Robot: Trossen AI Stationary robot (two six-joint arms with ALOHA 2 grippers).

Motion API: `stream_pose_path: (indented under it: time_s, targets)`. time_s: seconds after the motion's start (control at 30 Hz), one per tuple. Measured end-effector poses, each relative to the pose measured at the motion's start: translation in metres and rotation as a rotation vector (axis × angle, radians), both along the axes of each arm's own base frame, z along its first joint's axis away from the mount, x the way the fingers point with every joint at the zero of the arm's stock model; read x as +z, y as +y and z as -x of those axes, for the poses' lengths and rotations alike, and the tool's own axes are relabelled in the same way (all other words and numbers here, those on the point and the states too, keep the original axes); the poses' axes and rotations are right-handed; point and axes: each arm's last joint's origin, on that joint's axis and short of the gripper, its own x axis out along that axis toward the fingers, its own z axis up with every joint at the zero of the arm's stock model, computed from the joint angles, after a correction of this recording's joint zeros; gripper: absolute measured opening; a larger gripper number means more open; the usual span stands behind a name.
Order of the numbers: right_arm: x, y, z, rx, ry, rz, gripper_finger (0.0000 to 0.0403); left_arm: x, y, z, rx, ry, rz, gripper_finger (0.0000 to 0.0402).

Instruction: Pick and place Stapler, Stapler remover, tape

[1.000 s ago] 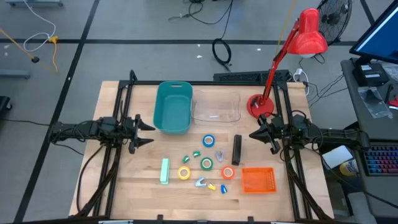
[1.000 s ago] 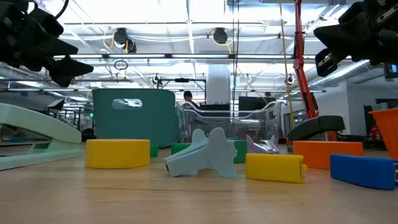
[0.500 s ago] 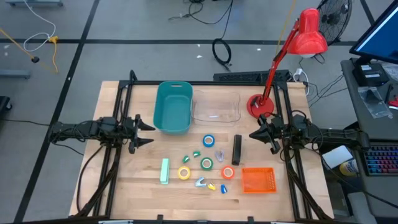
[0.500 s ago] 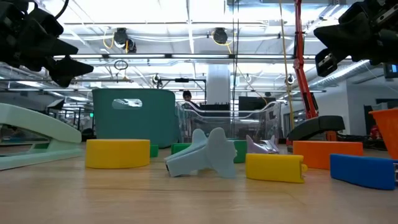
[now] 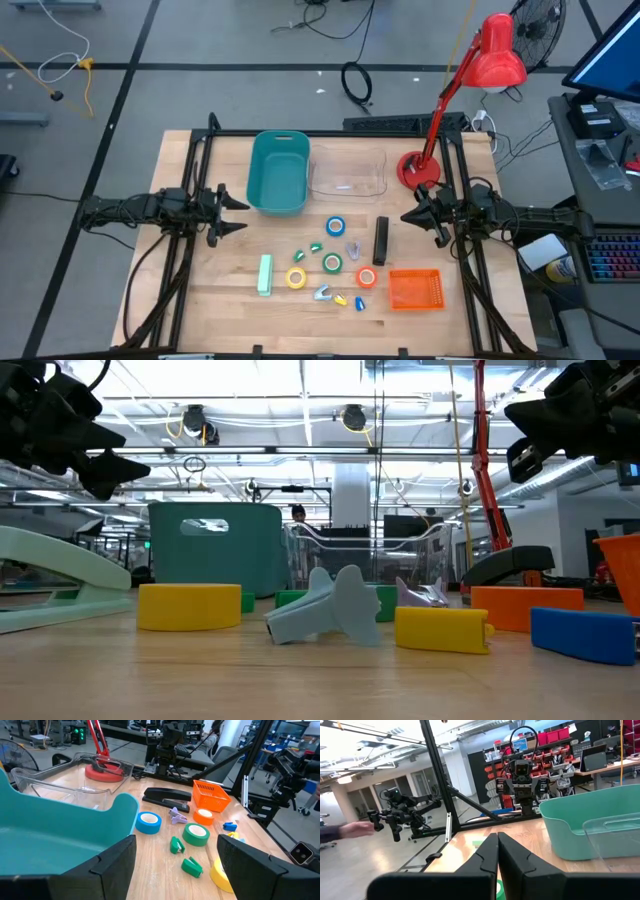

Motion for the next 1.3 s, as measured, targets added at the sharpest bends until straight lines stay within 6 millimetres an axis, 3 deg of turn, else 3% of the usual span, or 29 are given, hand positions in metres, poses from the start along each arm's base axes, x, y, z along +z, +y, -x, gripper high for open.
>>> stream_pose_path:
  time_s: [0.43,0.77,0.93,1.3]
  targets:
    - [0.0014,0.0000,0.0002,0.002,-0.012,-0.011,0.0004,0.0000,0.0016,0.0000,0.047,-0.001,-0.058,0.0283]
    - [0.0027,-0.0037,-0.0001,-0.086,0.008,-0.275,0.0004,0.0009,0.0016,-0.0001,0.047,-0.010,-0.061,0.0283]
    - [0.0027,-0.0039,-0.0001,-0.095,0.006,-0.272,0.0004,0.0033,0.0016,-0.0003,0.047,-0.035,-0.058,0.0283]
    - [0.0027,-0.0038,-0.0001,-0.086,0.011,-0.300,0.0004,0.0057,0.0015,-0.0005,0.059,-0.059,0.064,0.0283]
